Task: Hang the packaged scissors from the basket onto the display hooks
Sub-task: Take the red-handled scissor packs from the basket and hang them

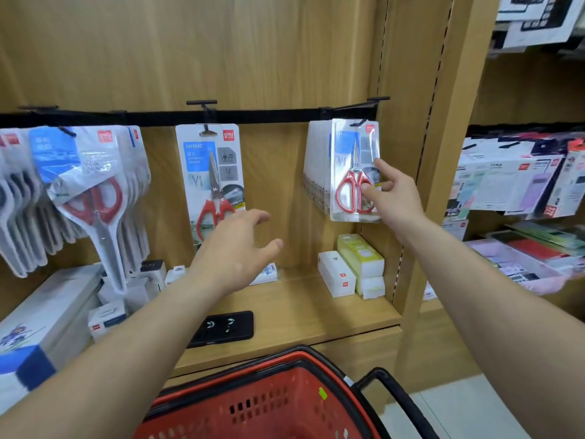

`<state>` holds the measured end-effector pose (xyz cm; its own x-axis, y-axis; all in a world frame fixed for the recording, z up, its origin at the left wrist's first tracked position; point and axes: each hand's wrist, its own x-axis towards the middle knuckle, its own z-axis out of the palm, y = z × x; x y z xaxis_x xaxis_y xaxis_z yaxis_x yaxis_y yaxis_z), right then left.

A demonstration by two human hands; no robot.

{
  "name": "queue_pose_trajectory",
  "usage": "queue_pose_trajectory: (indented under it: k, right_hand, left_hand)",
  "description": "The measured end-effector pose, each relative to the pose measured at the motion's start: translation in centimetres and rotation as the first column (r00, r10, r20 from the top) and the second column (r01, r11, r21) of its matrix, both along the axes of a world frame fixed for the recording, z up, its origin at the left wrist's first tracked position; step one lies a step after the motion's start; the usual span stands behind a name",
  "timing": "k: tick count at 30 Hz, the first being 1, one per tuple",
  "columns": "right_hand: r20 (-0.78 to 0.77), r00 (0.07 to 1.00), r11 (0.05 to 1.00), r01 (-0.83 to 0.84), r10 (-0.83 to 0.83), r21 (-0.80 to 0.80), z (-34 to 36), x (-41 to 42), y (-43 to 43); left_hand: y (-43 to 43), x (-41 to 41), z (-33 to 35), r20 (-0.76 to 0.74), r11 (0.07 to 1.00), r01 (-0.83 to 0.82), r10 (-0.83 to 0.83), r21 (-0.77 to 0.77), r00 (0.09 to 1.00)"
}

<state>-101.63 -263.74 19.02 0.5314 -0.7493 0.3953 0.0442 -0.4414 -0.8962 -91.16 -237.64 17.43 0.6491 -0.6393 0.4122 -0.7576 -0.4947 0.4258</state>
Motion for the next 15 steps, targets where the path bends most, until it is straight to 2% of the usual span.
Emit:
queue_pose_trajectory:
  k: [3,7,10,15]
  right_hand:
    - [-0.141,0.990,0.997,0.018,-0.028,-0.070,-0.2,2.0,-0.5]
    - [-0.298,0.940,0.974,0.106,-0.164,-0.203,-2.3,2.3,0.8]
    - [-0.421,0.898,0.972,0.032,-0.131,-0.233,-5.2,1.1,2.7]
    - [-0.616,0.788,0.957,-0.183,0.006,-0.224,-10.6,-1.6,8.0]
  left_hand:
    - [-0.1,0.3,-1.2,0.001,1.000,-0.001,0.001,0.018,1.000]
    - [0.5,0.6,-2.7,-0.001,0.999,0.011,-0.011,0.037,1.000]
    - [1.7,0.7,-4.0,-0.026,0.999,0.004,-0.002,0.048,1.000]
    - [5.2,-1.1,-7.7,-0.141,0.992,0.017,0.000,0.124,0.990]
